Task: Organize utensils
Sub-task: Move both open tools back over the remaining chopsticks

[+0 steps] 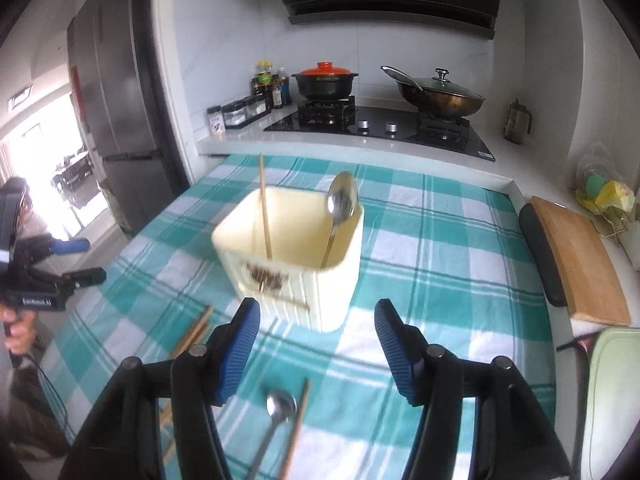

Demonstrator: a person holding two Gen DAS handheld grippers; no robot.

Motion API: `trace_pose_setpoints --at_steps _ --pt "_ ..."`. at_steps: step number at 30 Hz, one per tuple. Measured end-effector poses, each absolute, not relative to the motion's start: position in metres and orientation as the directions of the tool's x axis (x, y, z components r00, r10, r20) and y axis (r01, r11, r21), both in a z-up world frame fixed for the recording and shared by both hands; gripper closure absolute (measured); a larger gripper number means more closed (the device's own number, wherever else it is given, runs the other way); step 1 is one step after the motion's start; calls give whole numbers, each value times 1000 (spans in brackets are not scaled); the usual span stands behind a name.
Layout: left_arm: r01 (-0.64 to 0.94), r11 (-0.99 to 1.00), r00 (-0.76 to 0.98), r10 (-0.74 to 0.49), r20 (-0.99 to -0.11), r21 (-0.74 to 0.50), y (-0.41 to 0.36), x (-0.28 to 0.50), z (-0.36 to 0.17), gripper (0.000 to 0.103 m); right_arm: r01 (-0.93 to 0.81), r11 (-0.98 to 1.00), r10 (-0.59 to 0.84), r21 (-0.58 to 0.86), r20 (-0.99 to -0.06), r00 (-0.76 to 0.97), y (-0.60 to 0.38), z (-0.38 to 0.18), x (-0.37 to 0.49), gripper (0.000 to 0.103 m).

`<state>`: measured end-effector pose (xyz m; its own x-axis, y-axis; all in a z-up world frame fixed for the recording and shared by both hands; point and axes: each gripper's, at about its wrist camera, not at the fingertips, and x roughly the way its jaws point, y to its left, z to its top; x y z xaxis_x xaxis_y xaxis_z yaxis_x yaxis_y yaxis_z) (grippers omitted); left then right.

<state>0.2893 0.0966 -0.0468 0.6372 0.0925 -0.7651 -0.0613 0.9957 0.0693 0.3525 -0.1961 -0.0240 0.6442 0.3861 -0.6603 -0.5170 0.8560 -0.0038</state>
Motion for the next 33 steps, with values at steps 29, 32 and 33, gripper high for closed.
trace_pose_setpoints --at_steps 29,32,33 --pt "-168 977 641 211 -738 134 26 175 -124 8 -396 918 332 19 -584 741 -206 -118 167 42" --pt "-163 978 634 203 -746 128 24 175 -127 8 -386 922 321 16 -586 744 -207 -120 166 42" --pt "-161 979 633 202 -747 127 23 175 -128 8 -382 924 317 16 -589 743 -208 -122 166 42"
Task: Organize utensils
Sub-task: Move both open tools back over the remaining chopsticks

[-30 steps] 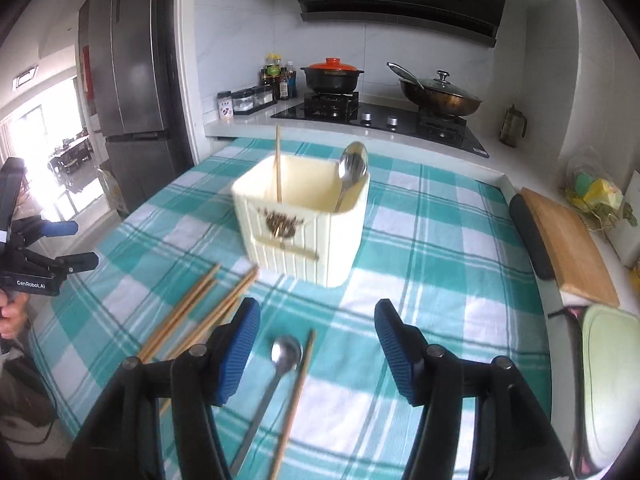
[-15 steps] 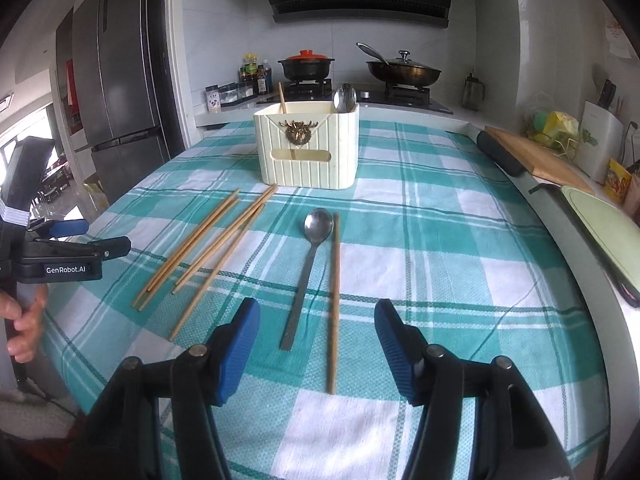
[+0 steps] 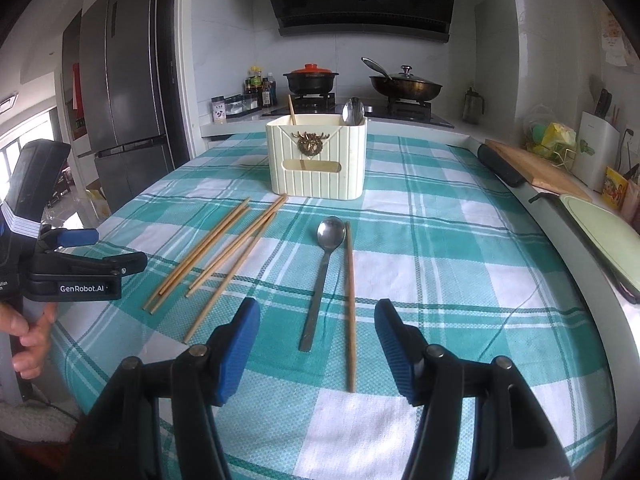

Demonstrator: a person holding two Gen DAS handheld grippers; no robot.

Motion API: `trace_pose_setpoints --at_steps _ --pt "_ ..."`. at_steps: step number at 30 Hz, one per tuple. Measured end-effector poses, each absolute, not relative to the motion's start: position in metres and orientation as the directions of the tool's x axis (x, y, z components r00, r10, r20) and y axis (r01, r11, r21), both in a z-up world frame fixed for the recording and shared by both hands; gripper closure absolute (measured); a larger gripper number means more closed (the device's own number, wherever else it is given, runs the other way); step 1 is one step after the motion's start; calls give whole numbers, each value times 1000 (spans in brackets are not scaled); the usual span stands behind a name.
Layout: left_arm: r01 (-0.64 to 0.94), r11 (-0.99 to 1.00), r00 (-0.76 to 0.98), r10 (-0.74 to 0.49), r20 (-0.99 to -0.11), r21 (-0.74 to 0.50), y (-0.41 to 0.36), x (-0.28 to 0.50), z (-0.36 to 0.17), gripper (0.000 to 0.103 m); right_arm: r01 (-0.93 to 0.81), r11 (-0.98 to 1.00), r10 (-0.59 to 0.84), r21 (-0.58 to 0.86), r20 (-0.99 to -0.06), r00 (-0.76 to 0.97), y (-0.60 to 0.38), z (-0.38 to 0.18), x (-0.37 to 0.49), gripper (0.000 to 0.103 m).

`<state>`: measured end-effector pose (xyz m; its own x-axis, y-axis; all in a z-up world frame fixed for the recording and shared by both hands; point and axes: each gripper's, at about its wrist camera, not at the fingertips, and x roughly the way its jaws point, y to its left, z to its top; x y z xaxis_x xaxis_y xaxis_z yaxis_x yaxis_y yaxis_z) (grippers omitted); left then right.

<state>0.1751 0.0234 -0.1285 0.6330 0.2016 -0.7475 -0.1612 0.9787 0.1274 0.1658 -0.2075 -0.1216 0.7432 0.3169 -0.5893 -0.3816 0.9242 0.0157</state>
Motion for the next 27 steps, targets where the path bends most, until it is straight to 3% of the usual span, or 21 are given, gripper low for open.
trace_pose_setpoints --at_steps 20,27 --pt "-151 981 632 190 -751 121 20 175 -136 8 -366 931 289 15 -644 708 -201 -135 176 42" --pt "-116 984 613 -35 -789 -135 44 180 -153 5 -323 945 275 51 -655 704 -215 -138 183 42"
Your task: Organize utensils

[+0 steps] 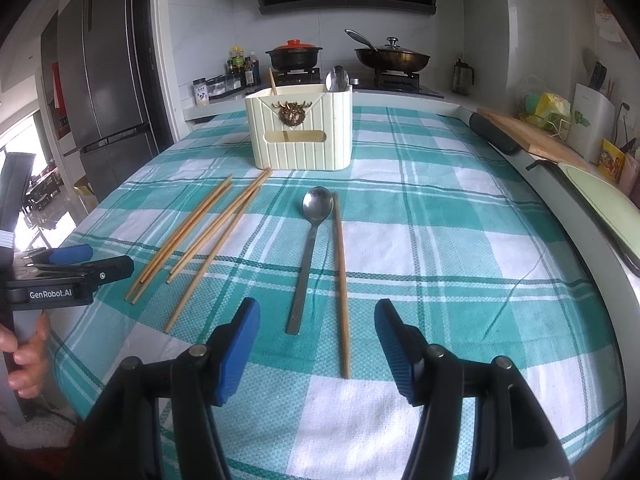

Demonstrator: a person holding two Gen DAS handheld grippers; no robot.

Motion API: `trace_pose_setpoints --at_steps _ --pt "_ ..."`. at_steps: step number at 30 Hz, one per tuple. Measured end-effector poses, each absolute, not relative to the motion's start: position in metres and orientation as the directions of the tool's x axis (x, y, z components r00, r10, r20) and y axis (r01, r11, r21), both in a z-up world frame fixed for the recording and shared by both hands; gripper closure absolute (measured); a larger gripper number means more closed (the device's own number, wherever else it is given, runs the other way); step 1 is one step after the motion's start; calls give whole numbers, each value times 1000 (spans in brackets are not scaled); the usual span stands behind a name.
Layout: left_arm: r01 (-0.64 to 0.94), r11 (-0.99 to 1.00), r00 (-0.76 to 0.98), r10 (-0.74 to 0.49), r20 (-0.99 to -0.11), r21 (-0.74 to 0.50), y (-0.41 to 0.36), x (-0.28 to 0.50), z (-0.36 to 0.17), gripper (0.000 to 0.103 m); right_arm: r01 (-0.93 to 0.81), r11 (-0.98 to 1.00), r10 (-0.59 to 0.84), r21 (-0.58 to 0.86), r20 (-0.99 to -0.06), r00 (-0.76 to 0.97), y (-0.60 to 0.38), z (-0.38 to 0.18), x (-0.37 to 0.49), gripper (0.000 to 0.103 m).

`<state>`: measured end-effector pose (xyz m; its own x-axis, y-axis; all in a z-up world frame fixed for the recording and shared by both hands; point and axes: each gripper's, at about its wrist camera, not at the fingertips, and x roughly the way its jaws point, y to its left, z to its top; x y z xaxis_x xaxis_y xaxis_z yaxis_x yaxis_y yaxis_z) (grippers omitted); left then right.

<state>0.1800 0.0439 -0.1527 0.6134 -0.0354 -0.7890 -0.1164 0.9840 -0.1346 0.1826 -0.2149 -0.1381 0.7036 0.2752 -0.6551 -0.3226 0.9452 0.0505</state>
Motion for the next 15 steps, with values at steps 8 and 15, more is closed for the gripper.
trace_pose_setpoints --at_steps 8,15 --pt "-123 967 583 -109 -805 -221 74 209 -162 5 -277 958 257 80 -674 692 -225 -147 192 42" --pt "-92 988 554 -52 -831 -124 81 248 -171 5 -278 957 261 89 -682 683 -225 -151 193 42"
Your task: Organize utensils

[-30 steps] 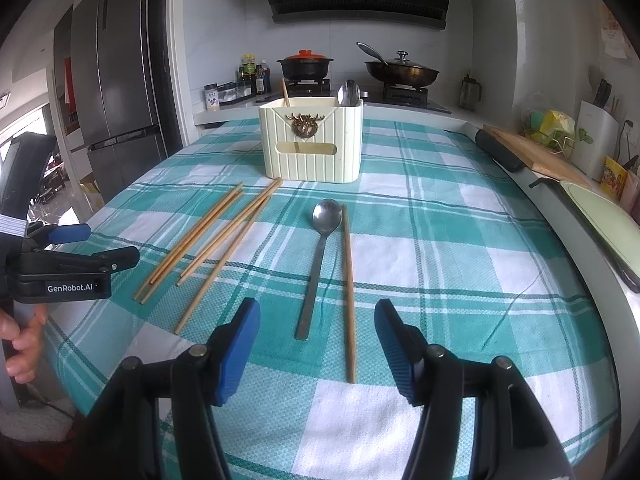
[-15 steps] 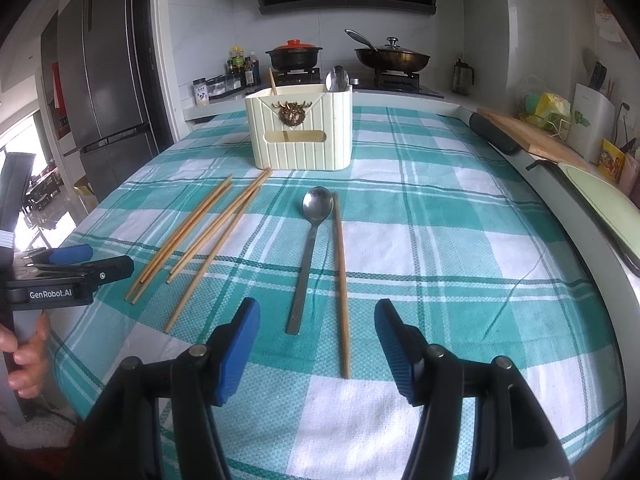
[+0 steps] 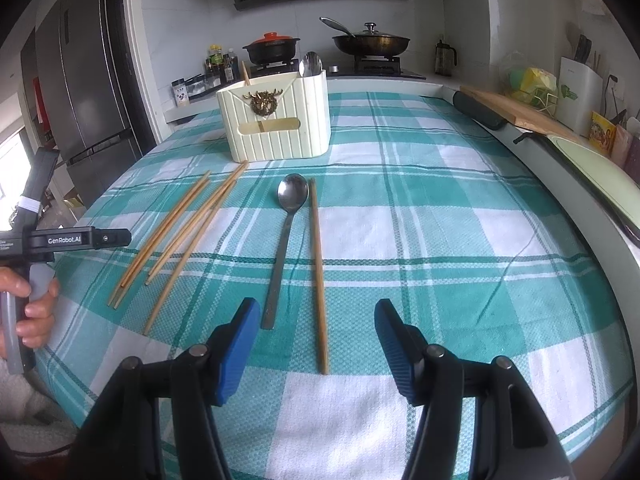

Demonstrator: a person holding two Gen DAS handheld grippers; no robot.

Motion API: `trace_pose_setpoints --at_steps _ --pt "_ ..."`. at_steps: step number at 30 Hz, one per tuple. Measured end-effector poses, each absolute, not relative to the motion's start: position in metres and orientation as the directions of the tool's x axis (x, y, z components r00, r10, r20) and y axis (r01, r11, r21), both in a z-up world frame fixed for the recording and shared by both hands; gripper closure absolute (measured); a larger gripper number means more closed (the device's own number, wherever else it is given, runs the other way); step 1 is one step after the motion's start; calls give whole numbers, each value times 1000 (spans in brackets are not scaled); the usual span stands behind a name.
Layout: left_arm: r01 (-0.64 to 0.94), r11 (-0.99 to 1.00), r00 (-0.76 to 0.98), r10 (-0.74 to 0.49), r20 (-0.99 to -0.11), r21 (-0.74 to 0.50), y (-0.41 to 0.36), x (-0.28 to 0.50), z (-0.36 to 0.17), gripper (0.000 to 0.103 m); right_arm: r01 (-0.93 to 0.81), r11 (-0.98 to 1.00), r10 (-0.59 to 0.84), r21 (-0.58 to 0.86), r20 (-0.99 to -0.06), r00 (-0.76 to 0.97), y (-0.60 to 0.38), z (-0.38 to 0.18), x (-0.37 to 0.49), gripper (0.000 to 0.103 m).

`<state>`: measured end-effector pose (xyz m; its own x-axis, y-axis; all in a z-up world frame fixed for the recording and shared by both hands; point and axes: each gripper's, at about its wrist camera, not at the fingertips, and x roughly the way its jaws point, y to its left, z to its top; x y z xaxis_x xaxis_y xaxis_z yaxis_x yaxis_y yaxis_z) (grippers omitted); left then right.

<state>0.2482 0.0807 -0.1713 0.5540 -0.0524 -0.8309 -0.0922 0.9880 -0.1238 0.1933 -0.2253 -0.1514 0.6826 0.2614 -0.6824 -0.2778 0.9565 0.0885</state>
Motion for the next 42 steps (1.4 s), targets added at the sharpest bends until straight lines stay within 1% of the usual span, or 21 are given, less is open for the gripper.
trace_pose_setpoints --at_steps 3,8,20,23,25,26,28,30,31,32,33,34,35,36,38,39,42 --pt "-98 993 545 5 -839 -58 81 260 -179 5 -279 956 265 94 -687 677 -226 -153 193 42" --pt "-128 990 522 22 -853 -53 88 270 -189 5 -277 956 267 99 -688 675 -227 -155 194 42" --pt "-114 993 516 69 -854 11 80 281 -194 4 -276 957 261 93 -698 667 -233 -154 206 42" --pt "-109 994 511 63 -857 8 81 286 -193 5 -313 948 251 52 -727 639 -230 -152 231 42" --pt "-109 994 512 58 -857 2 81 289 -193 9 -356 933 269 49 -750 604 -223 -155 250 42" --pt "-109 994 512 56 -857 0 81 290 -192 12 -374 926 275 46 -762 587 -219 -158 259 42" --pt "-98 995 513 53 -857 3 78 292 -190 18 -395 917 279 44 -779 561 -212 -165 276 47" --pt "-84 996 517 50 -855 7 74 293 -189 27 -415 909 282 44 -798 533 -203 -173 292 58" --pt "-76 997 519 47 -853 9 71 294 -188 30 -425 905 275 36 -810 518 -199 -177 298 62" --pt "-66 998 521 43 -852 9 69 294 -187 38 -439 898 278 37 -821 498 -194 -182 304 66" --pt "-56 998 523 40 -851 13 66 294 -186 47 -448 893 278 25 -816 507 -191 -184 306 68" --pt "-46 999 526 41 -849 19 63 292 -185 52 -455 891 266 3 -813 517 -188 -184 307 71" --pt "-42 999 532 52 -845 34 60 291 -184 63 -454 891 251 -18 -813 525 -186 -184 308 83" --pt "-37 999 535 47 -844 32 59 291 -183 82 -438 898 239 -24 -811 534 -187 -183 309 96" --pt "-54 998 533 40 -845 13 60 290 -183 95 -392 920 229 -3 -808 543 -195 -183 309 97" --pt "-72 997 532 48 -845 11 62 289 -182 98 -370 929 219 -1 -805 552 -200 -183 308 98" --pt "-134 991 529 61 -846 -13 73 283 -182 98 -306 952 177 -7 -801 571 -217 -183 299 98"
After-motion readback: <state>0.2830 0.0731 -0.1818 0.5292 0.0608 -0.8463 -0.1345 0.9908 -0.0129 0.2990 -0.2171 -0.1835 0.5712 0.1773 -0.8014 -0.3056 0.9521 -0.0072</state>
